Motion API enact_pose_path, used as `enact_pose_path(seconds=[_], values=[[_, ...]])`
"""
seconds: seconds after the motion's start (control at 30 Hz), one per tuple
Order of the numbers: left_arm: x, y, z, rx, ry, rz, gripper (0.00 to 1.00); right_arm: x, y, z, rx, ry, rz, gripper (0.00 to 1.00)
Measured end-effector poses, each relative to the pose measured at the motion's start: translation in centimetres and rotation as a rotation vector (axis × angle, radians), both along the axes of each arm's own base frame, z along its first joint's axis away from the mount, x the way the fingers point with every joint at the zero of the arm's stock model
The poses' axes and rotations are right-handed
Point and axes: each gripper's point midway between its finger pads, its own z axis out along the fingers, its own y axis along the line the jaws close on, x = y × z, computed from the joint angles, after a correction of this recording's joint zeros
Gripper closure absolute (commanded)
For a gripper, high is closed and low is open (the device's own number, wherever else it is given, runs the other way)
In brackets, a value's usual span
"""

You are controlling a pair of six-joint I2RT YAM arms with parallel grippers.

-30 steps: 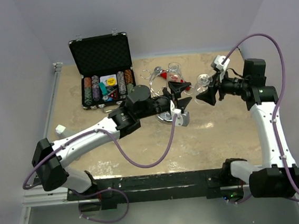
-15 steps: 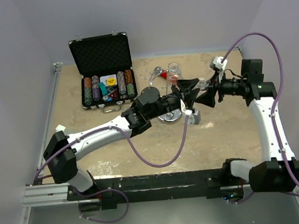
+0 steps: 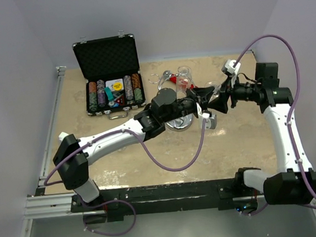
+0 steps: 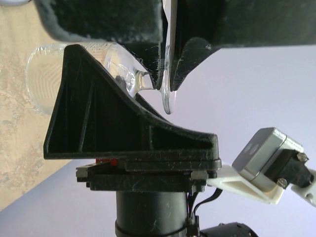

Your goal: Take the wine glass off the wine glass rack

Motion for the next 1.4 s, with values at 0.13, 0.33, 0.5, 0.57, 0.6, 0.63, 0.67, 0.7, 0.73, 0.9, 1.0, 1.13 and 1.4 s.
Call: enact_pose_path(seconds=[0.13,0.33,0.5,0.57,0.6,0.63,0.67,0.7,0.73,0.9,1.0,1.13,1.4], values=[[0.4,0.2,-0.1,0.004,0.003,0.005,1.00,0.1,-0.3,0.1,-0.011,-0.013,-0.015,0.58],[0.4,0.2,0.2,-0.008,0.016,0.005,1.00,0.0,-0.4,0.4,-0.016,-0.023,-0.027,0.53],[0.6,0.4,0.2,-0.025,0.063,0.010,1.00,0.0,-0.4,0.4,-0.007,-0.006,-0.036,0.62],[0.8,0.4,0.3,-0.034,0.087,0.012,1.00,0.0,-0.3,0.6,-0.002,0.004,-0.039,0.64],[0.9,0.5,0.4,-0.040,0.099,0.014,1.00,0.1,-0.3,0.7,0.002,0.010,-0.039,0.65],[1.0,0.5,0.6,-0.046,0.109,0.016,1.00,0.2,-0.3,0.9,0.006,0.017,-0.039,0.66],[1.1,0.6,0.7,-0.054,0.120,0.022,0.91,0.3,-0.2,1.0,0.011,0.026,-0.041,0.67],[1.3,0.7,0.8,-0.061,0.133,0.027,0.78,0.3,-0.2,1.1,0.024,0.040,-0.044,0.68],[1.5,0.7,0.9,-0.070,0.149,0.031,0.60,0.4,0.0,1.3,0.041,0.058,-0.049,0.70],[2.4,1.1,2.3,-0.155,0.193,0.077,0.35,0.3,1.2,2.5,0.185,0.196,-0.085,0.79],[3.0,2.1,3.4,-0.212,0.207,0.107,0.34,0.0,1.9,3.1,0.255,0.275,-0.095,0.97],[2.2,4.7,3.2,-0.219,0.210,0.120,0.33,0.1,2.3,4.1,0.331,0.344,-0.095,1.00],[0.2,6.2,1.4,-0.183,0.219,0.083,0.33,3.3,0.8,4.7,0.479,0.483,-0.156,1.00]])
